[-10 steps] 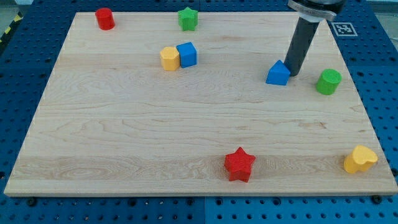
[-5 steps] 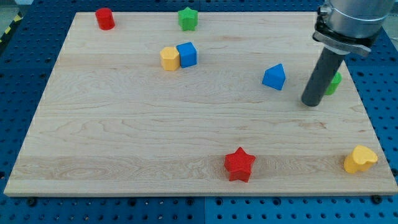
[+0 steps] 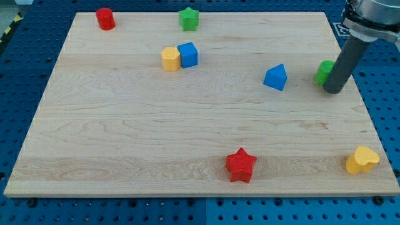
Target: Push the green circle to the top right
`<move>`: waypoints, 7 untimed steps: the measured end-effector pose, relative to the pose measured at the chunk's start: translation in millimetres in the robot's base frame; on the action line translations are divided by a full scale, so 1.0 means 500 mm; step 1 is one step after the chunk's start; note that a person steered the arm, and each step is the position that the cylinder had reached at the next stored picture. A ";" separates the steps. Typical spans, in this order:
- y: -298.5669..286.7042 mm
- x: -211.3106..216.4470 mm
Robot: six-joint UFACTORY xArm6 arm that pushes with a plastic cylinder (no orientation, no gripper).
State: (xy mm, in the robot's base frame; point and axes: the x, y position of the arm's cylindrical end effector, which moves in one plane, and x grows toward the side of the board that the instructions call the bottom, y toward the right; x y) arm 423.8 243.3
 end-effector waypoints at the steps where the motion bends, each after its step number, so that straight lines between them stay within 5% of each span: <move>1: -0.003 -0.037; 7: -0.003 -0.266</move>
State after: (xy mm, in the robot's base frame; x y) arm 290.6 241.6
